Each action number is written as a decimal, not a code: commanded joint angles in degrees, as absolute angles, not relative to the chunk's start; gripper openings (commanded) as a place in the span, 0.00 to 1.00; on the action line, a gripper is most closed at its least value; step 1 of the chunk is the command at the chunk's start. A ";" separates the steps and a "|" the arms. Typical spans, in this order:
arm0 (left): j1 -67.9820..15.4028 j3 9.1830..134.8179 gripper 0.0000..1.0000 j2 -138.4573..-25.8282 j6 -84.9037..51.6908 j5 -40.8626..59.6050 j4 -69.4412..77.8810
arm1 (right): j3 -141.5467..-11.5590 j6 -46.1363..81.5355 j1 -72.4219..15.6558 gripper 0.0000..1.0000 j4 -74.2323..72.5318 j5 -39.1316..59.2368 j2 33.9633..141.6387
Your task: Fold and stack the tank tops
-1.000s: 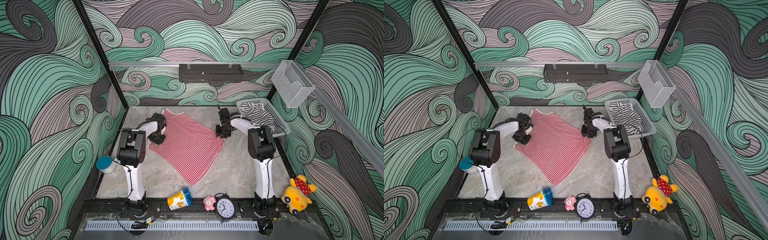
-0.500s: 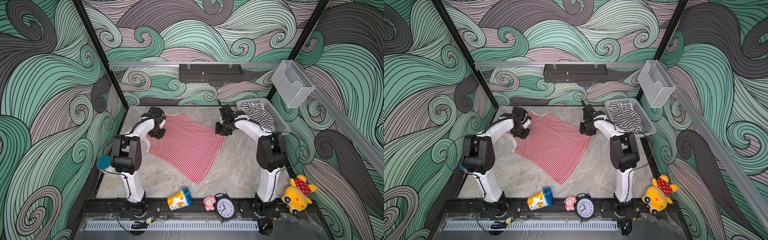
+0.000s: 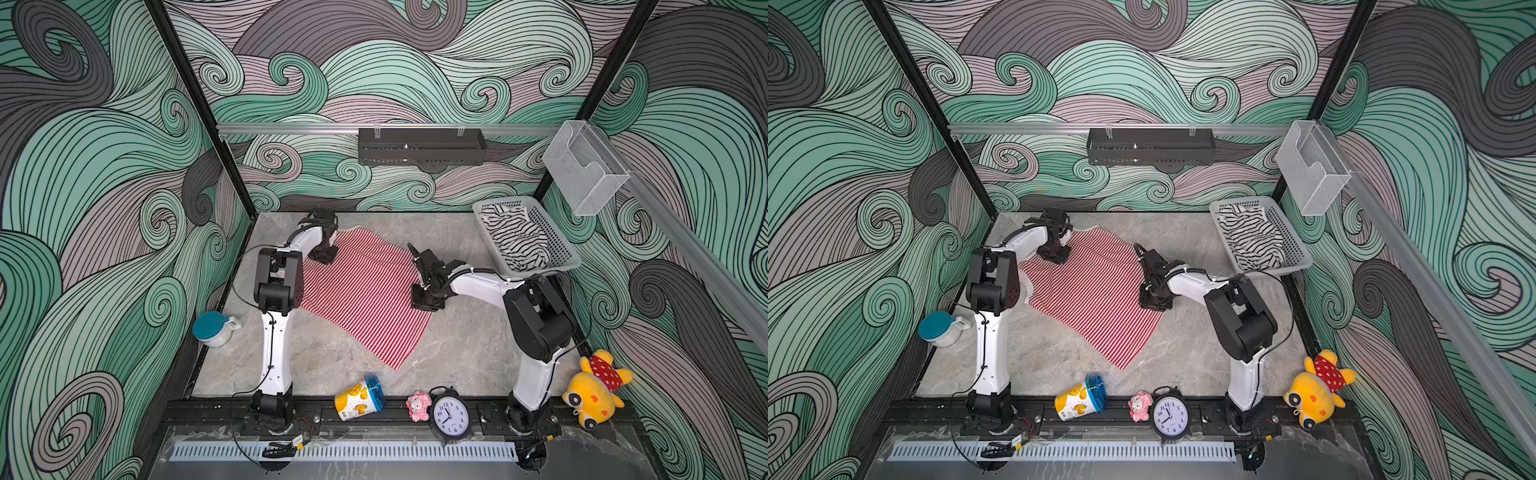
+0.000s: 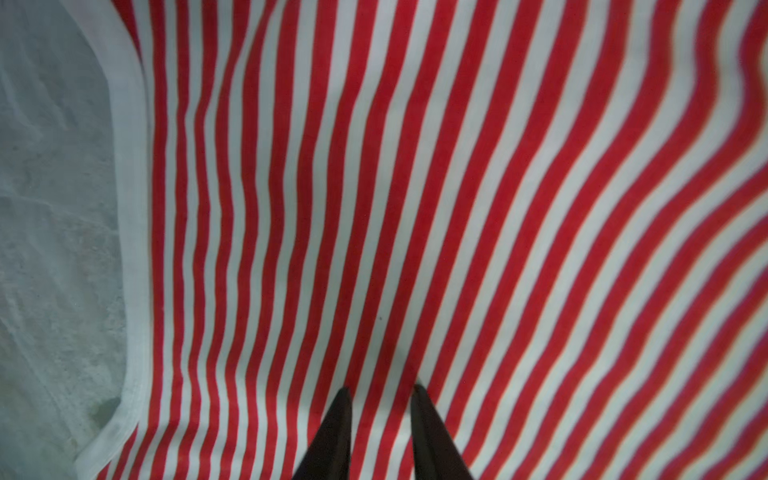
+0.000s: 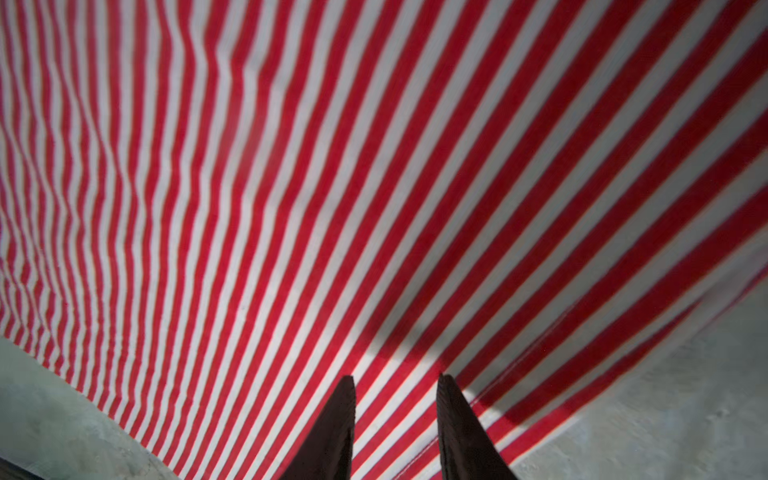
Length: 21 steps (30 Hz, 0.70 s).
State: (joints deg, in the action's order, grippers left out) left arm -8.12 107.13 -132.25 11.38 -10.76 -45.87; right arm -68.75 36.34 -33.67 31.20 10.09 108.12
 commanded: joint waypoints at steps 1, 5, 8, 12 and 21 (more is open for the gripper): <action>-8.35 105.06 0.27 -130.18 11.77 -12.22 -46.21 | -67.82 37.83 -33.48 0.35 29.82 9.63 109.26; -8.35 99.35 0.27 -127.25 11.87 -11.60 -44.68 | -67.87 36.03 -31.98 0.35 31.89 8.85 111.06; -8.35 94.74 0.27 -124.89 11.78 -11.69 -43.57 | -68.22 34.12 -29.52 0.35 33.15 7.92 111.76; -8.35 89.53 0.27 -122.11 10.65 -10.82 -43.04 | -70.54 31.66 -24.99 0.35 35.48 7.18 114.00; -9.29 83.79 0.27 -116.43 8.50 -3.35 -46.62 | -83.75 26.61 -16.62 0.35 41.96 5.16 120.46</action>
